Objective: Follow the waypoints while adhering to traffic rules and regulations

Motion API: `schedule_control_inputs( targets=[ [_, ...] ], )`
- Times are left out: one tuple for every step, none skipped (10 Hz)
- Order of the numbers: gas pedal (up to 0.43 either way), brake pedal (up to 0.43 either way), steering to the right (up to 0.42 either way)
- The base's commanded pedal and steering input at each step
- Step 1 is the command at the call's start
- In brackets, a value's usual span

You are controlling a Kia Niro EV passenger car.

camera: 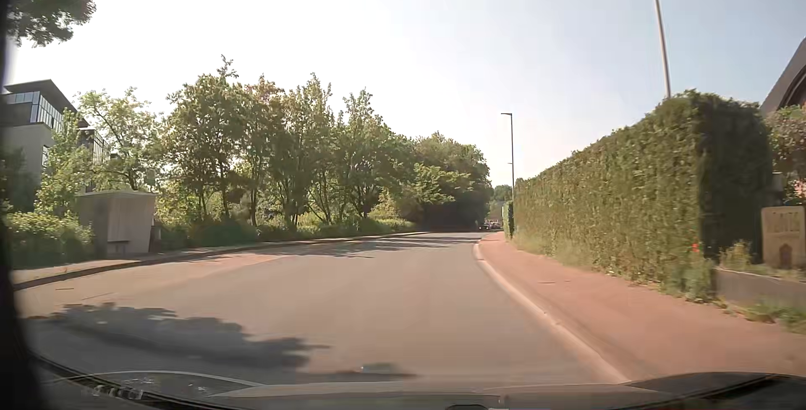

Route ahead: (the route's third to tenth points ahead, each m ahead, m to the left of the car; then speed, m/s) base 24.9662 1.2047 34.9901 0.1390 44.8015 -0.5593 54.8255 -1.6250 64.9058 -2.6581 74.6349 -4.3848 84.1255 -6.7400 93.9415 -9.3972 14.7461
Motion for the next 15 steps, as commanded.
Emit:
schedule_control_inputs(
  targets=[
    [0.177,0.0,0.004],
    [0.177,0.0,0.004],
    [0.177,0.0,0.005],
    [0.177,0.0,0.005],
    [0.177,0.0,0.005],
    [0.177,0.0,0.008],
    [0.177,0.0,0.012],
    [0.177,0.0,0.013],
    [0.177,0.0,0.013],
    [0.177,0.0,0.013],
    [0.177,0.0,0.014],
    [0.177,0.0,0.017],
    [0.177,0.0,0.018],
    [0.177,0.0,0.017],
    [0.177,0.0,0.018]
  ],
)
